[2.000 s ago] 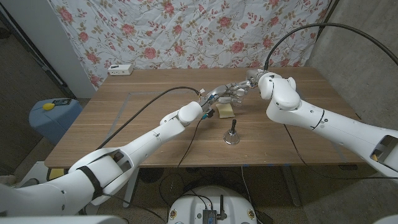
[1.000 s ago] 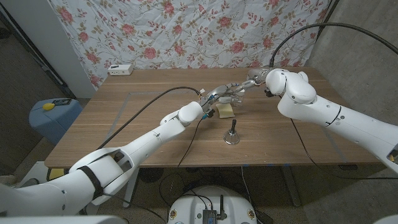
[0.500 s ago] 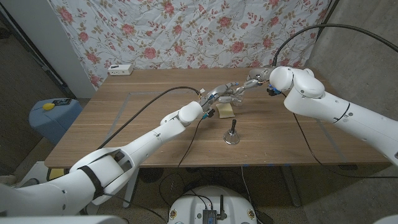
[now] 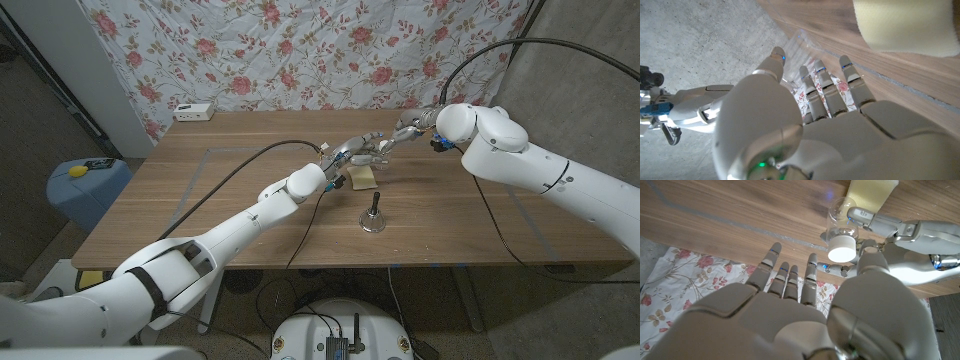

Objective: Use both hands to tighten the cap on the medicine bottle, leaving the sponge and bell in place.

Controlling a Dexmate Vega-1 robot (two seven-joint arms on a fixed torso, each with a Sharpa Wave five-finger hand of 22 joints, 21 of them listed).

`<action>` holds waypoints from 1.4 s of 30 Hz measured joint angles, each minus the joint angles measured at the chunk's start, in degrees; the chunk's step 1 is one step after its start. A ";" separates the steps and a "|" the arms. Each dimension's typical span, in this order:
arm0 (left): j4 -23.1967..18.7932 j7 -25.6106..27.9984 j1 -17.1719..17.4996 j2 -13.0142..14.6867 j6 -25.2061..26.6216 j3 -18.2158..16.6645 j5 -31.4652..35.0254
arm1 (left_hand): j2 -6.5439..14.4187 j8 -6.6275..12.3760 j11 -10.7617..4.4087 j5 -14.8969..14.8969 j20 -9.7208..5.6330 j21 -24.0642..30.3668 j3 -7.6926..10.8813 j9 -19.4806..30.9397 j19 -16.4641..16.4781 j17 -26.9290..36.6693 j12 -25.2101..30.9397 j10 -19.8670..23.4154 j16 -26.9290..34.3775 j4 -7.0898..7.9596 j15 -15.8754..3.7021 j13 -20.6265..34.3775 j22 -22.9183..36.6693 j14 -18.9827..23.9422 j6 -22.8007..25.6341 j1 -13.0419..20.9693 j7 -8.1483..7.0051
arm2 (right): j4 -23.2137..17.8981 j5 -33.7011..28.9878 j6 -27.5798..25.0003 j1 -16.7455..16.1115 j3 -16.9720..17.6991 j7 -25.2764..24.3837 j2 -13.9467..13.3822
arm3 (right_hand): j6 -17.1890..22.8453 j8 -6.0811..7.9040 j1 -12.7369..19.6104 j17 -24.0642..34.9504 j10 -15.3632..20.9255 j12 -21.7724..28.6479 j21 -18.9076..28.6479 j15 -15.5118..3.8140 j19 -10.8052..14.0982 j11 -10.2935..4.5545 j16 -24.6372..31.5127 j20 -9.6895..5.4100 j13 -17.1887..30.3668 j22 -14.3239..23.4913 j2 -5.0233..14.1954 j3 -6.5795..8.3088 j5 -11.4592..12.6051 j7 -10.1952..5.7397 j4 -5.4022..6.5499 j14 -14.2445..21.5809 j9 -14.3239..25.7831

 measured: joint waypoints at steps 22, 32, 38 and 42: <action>2.06 -1.15 -0.76 -0.65 -1.79 -0.11 -0.88 | 0.17 0.00 0.39 0.19 -0.58 1.00 -0.02 0.00 3.93 0.11 0.07 -0.14 0.00 0.00 -0.05 -0.02 -0.01 -0.04 0.22 0.79 0.81 | 1.24 -1.86 1.55 2.75 -2.13 2.15 0.71 | -0.48 1.13 4.67 -0.27 0.03 0.44 0.38 2.28 1.64 0.01 0.28 1.63 -0.01 0.00 -0.76 1.66 0.01 0.34 -0.38 1.47 -0.27; 2.45 -1.37 -1.05 -0.80 -1.99 -0.01 -0.90 | -0.06 0.00 0.38 0.18 -0.58 0.73 -0.03 0.00 3.93 0.11 0.07 -0.14 0.23 0.00 -0.05 0.01 -0.11 -0.04 0.22 1.32 0.80 | 1.48 -5.40 0.31 4.12 -4.20 4.40 1.78 | 1.79 2.05 6.20 -0.27 0.78 0.44 0.38 2.67 1.99 0.31 0.72 1.90 -0.01 0.00 -0.93 2.13 0.01 0.52 -0.40 2.31 -0.26; 2.70 -1.53 -1.23 -0.93 -2.05 0.12 -0.86 | -0.07 0.00 0.68 0.18 -0.91 0.73 -0.03 0.00 3.60 0.11 0.48 0.17 0.23 0.00 -0.05 0.01 -0.16 -0.04 0.22 1.32 0.81 | 1.75 -6.69 -0.22 4.25 -4.59 4.99 2.37 | 3.64 2.68 6.64 -0.27 1.50 0.89 0.38 2.27 2.30 0.40 0.72 1.60 -0.02 0.02 -1.06 2.48 0.01 0.36 -0.04 2.72 -0.26; 2.81 -1.61 -1.27 -1.00 -2.07 0.18 -0.83 | -0.07 0.00 0.69 0.17 -0.90 0.73 -0.04 0.00 3.60 0.11 0.47 0.17 0.23 -0.01 -0.05 0.00 -0.16 -0.04 0.22 1.31 0.81 | 1.96 -7.09 -0.39 4.25 -4.61 5.17 2.67 | 5.09 2.97 7.24 -0.26 1.80 0.89 0.38 1.86 2.58 0.10 0.72 1.32 0.27 0.02 -0.90 2.64 0.02 0.50 0.12 3.13 -0.26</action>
